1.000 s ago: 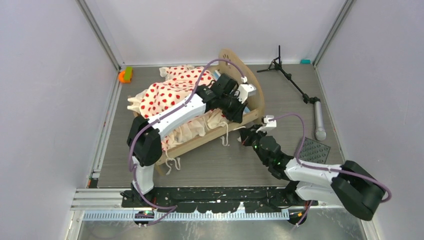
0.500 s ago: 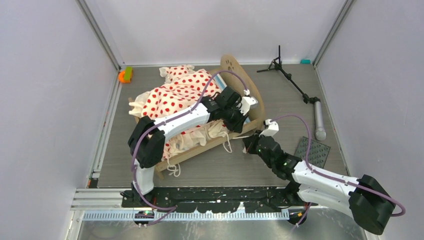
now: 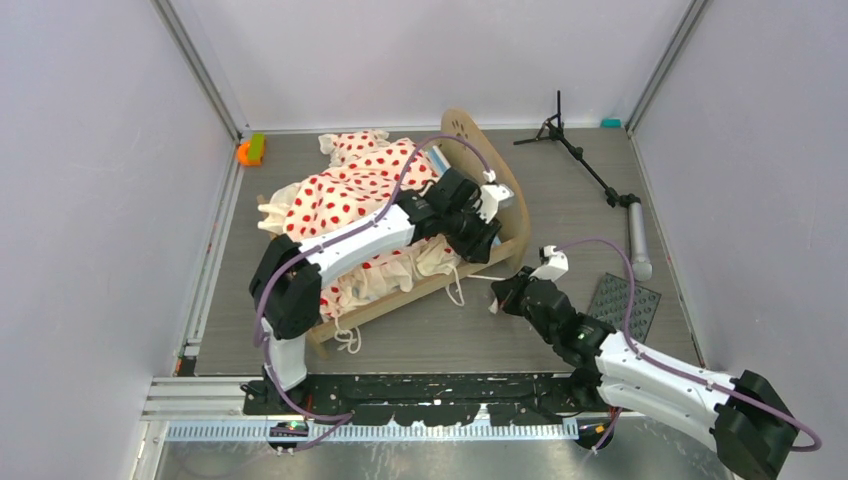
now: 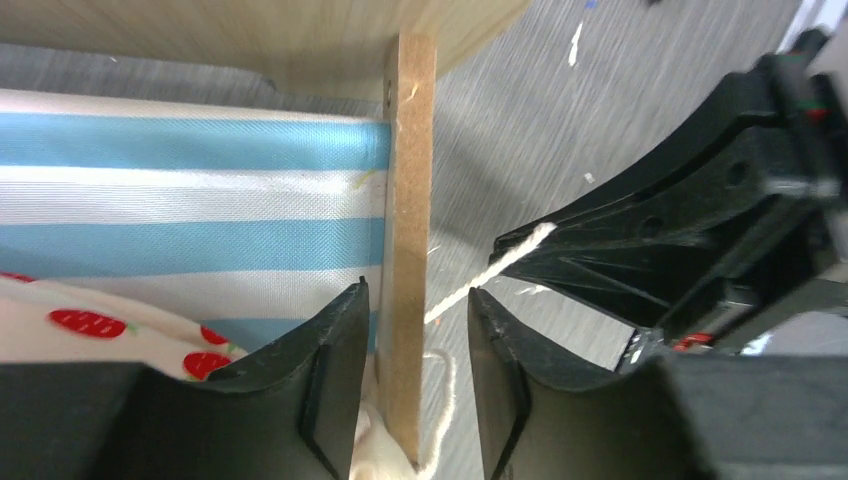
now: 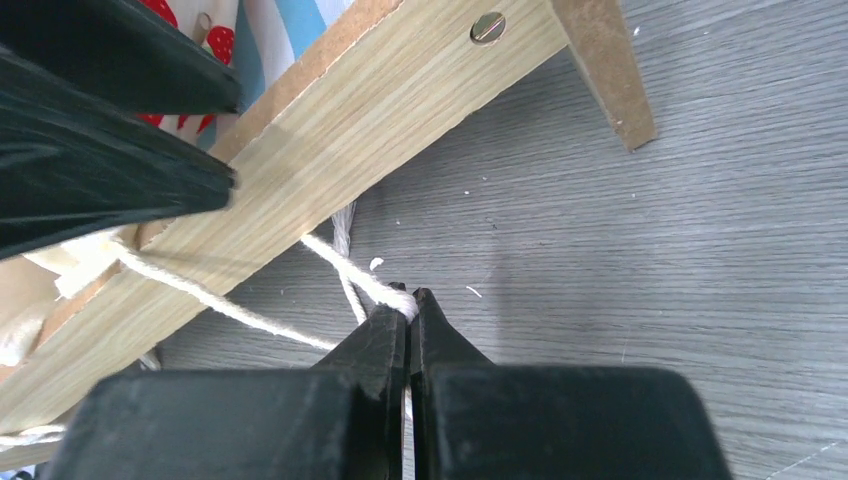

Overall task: Set up the pet bed
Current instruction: Adjust the ropes at the center of the board.

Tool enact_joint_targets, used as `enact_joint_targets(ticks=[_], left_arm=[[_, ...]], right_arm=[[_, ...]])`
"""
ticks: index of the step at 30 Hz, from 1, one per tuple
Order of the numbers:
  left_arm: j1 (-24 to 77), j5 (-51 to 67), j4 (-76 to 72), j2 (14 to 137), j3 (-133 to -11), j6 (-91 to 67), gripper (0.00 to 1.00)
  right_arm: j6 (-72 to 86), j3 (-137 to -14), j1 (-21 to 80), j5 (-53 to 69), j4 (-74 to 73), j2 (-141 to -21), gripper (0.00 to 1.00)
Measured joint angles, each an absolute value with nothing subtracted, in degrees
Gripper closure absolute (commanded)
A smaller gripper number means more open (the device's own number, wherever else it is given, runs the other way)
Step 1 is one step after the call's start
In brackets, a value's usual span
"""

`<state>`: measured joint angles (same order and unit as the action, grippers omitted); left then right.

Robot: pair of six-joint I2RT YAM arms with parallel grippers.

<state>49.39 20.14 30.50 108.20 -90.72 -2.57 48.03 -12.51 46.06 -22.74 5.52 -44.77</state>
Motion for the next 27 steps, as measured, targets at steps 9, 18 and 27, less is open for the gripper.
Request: enact_joint_targets(ticks=[9,18,27], left_arm=[[49.4,16.0,30.1,98.7,-94.2,-8.5,0.58],[51.0,3.7,30.3,95.0,-90.4,-15.7,0.56],[58.0,-14.4,34.8,102.2,-92.3,-16.5,0.49]], right_arm=[[48.9,-12.3,46.1,-24.1,2.4,-40.4,1.00],[49.7,-11.6,46.1,-24.4,1.2,-40.0,1.00],[49.9,-11.1,46.1,-24.4,1.1,-38.9,1.00]])
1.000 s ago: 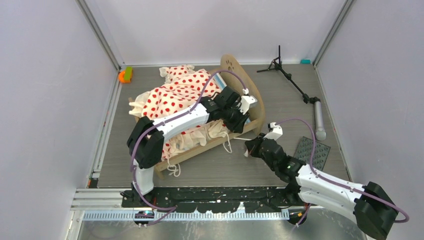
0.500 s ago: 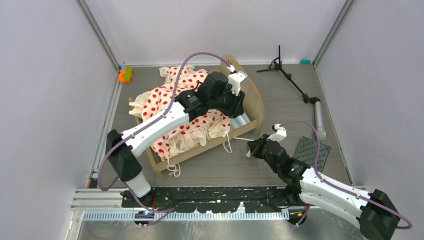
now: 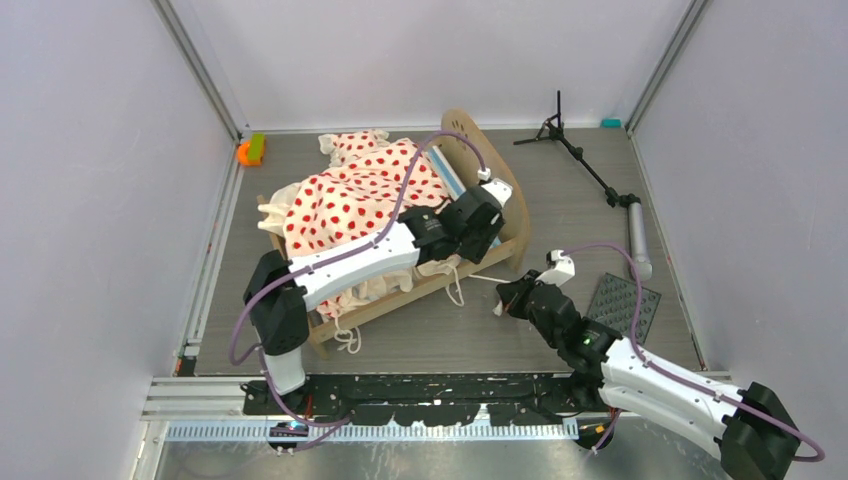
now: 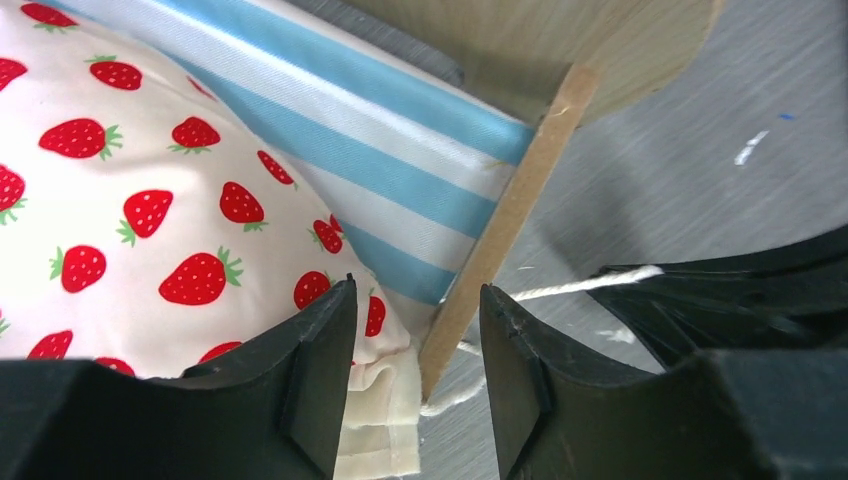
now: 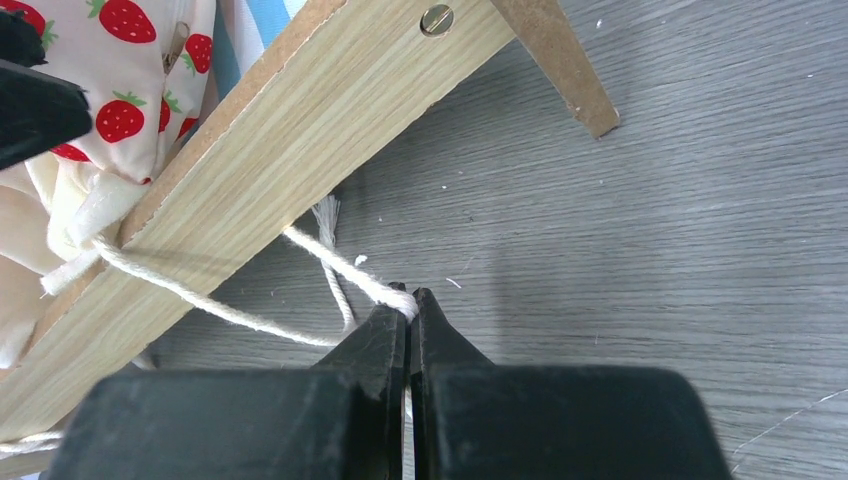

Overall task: Set up the pet bed
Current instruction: Adjust the ropes at the center of the board.

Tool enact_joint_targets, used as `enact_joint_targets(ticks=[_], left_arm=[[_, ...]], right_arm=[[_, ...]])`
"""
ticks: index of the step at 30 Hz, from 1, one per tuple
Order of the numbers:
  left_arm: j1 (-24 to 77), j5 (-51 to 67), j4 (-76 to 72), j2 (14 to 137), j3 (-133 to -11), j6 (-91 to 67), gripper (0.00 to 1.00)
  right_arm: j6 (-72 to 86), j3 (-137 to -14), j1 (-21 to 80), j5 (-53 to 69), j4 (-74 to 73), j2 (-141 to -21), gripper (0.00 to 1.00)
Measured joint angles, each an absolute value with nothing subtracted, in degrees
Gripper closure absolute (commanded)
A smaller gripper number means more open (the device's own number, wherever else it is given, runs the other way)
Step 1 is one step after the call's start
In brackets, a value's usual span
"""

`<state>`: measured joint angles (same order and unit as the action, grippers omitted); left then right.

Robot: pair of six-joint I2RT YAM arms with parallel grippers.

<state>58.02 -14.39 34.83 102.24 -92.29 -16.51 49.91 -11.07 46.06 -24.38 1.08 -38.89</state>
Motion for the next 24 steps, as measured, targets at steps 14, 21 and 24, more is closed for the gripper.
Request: enact_joint_targets(ticks=[14,21,24], left_arm=[[62.0,-33.2,38.3,103.5,-94.1,-17.6,0.47],[62.0,-35.8,40.4,103.8,-94.4,-18.7,0.47],[62.0,-36.0,40.5,104.7,-94.7,-19.0,0.47]], right_arm=[[50.0,-10.3,46.1,-24.5,1.0,-38.2,1.00],[50.0,-10.3,46.1,-24.5,1.1,-39.3,1.00],[50.0,-10.3,46.1,-24.5,1.1,-39.4,1.00]])
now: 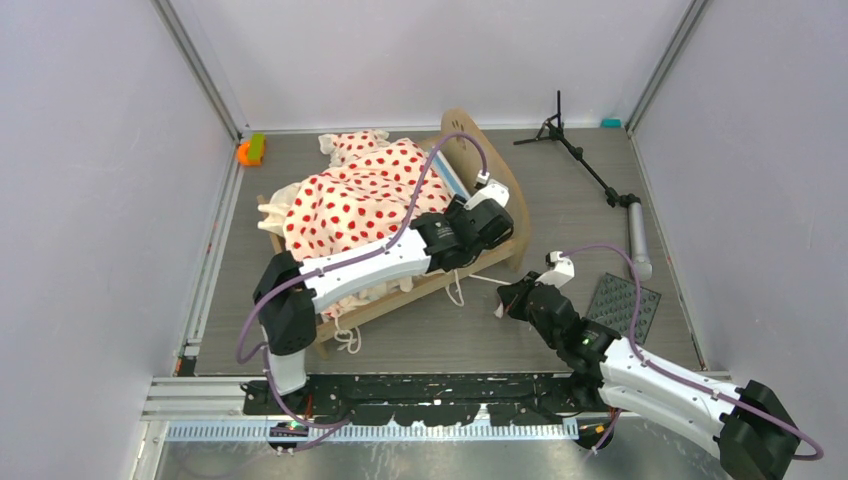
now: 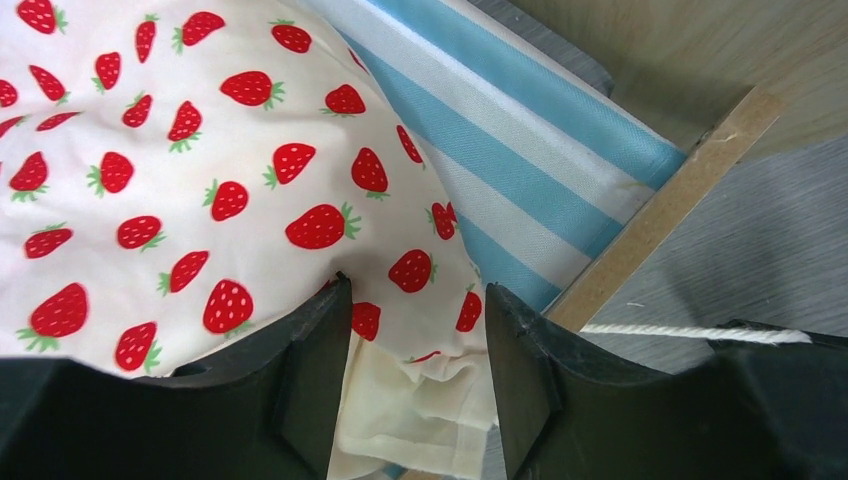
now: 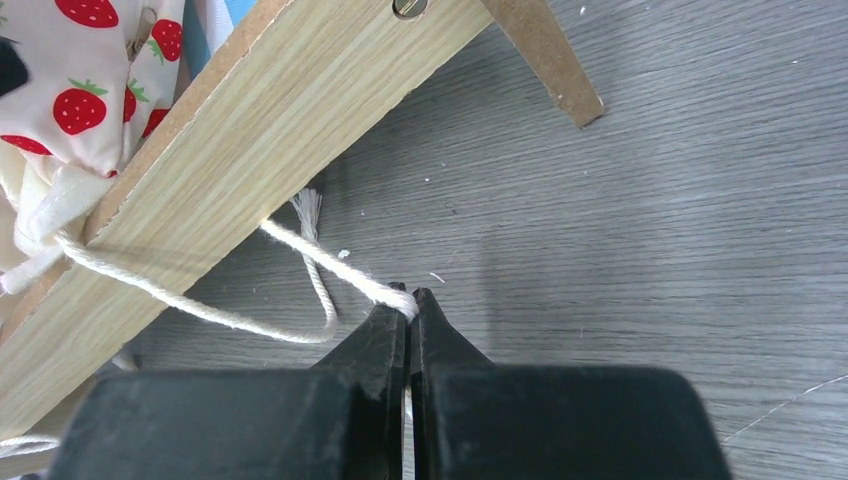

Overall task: Set up the pet bed
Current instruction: Adjust the ropes at the center of the board.

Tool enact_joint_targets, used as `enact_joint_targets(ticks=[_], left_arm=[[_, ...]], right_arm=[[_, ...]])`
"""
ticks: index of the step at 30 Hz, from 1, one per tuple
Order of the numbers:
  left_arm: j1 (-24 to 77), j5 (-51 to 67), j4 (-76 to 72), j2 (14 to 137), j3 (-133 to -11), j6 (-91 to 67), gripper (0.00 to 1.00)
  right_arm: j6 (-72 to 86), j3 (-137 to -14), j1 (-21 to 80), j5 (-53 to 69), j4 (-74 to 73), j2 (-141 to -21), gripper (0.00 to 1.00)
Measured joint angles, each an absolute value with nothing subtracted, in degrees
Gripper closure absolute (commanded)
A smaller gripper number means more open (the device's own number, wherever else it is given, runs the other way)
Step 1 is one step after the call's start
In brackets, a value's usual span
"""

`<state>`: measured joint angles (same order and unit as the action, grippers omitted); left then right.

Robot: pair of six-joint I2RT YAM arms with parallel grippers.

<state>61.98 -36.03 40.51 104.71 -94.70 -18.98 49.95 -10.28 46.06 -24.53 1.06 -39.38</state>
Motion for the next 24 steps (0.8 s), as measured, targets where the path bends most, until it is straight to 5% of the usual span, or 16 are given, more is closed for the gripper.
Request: enact_joint_targets(ticks=[5,12,24], left_arm=[[61.5,-35.2,40.4,107.2,-94.7,-19.5,0.49],[60.2,-33.8,40.1,108.7,-94.6,-20.7,0.98],[58.5,-30.9,39.4,108.7,-95.1,-21.6,1.00]], right_arm=[[50.0,-10.3,46.1,-24.6,1.1,-39.4,1.00],[50.0,-10.3,46.1,-24.6,1.1,-39.4,1.00],[51.3,-10.3,46.1,-27.1,0.2,-37.1,1.00]])
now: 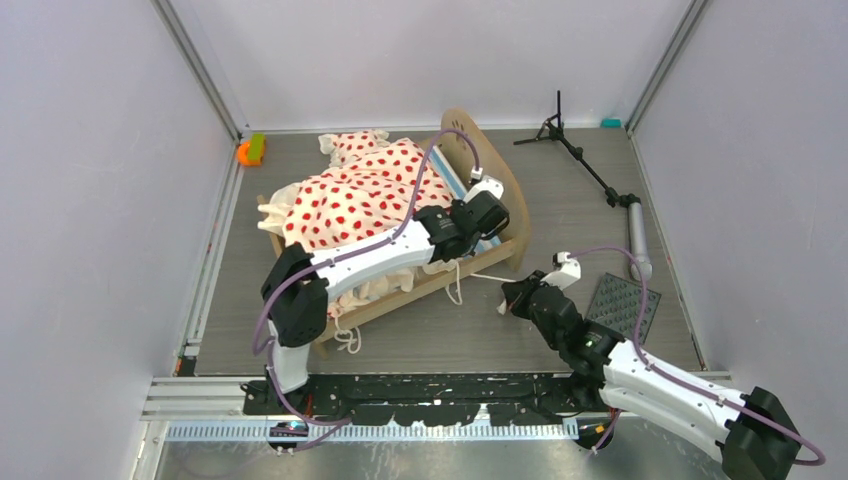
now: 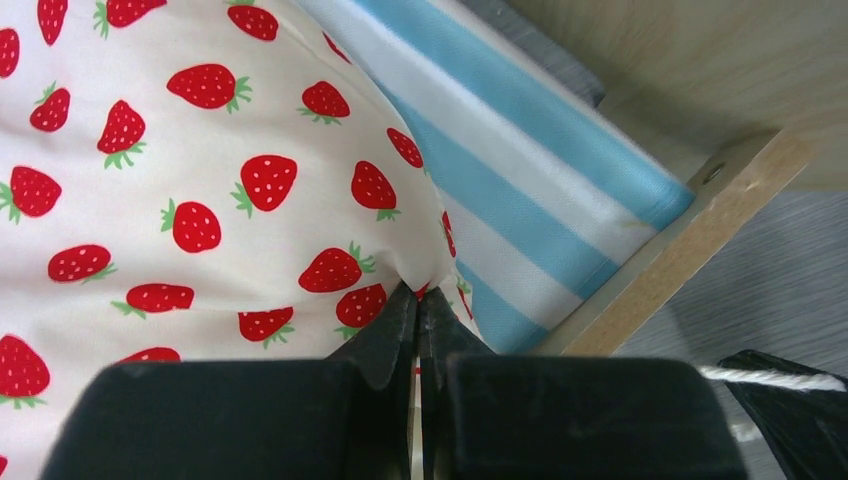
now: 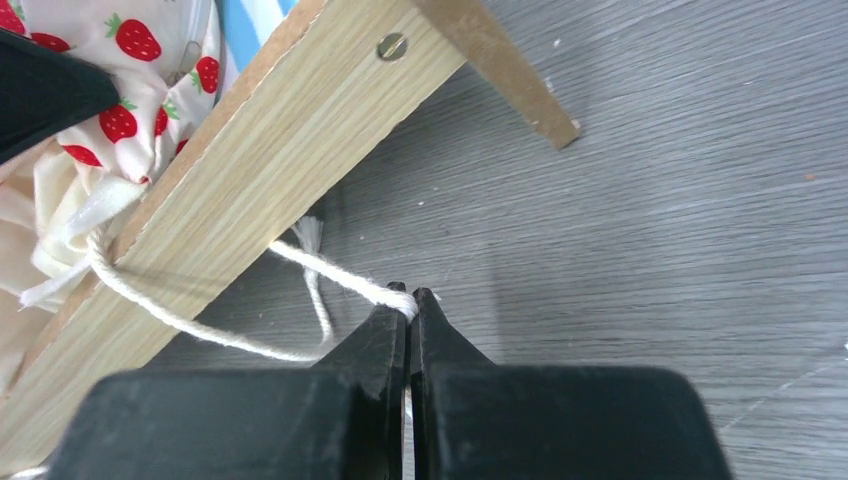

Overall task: Set up the pet bed
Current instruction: Adjust the ropes at the center of the board.

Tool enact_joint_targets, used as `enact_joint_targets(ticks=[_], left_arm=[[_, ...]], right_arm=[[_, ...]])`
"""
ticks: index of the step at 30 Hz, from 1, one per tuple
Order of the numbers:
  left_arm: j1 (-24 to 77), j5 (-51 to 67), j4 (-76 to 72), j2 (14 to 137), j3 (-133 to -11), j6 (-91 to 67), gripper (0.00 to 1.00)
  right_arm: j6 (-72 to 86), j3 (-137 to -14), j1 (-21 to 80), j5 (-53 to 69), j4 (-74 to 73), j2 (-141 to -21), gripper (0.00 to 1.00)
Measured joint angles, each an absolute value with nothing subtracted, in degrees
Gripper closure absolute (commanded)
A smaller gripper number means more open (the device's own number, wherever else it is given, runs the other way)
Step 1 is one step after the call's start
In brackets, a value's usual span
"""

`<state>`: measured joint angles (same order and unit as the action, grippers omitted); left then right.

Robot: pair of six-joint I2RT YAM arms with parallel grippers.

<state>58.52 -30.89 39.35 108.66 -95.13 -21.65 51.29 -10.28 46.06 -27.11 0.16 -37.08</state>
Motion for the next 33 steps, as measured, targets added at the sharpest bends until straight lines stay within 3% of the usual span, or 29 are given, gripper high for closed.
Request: enact_joint_targets(ticks=[27,31,33], left_arm=[[54.3,-19.4,22.0,108.6,-92.1,-36.1,1.00],[54.2,-17.8,19.9,108.6,-90.8,-37.2,0.75],[54.2,-16.9,18.7,108.6,-90.0,-37.3,0.67]], right_arm=[[58.4,-14.0,46.2,-44.8,-8.4,-41.6,1.00],[57.8,-14.3,46.2,-46.1,-9.0,-41.6,1.00],[57.3,-14.6,46.1,-47.0,-9.2,-41.9,1.00]])
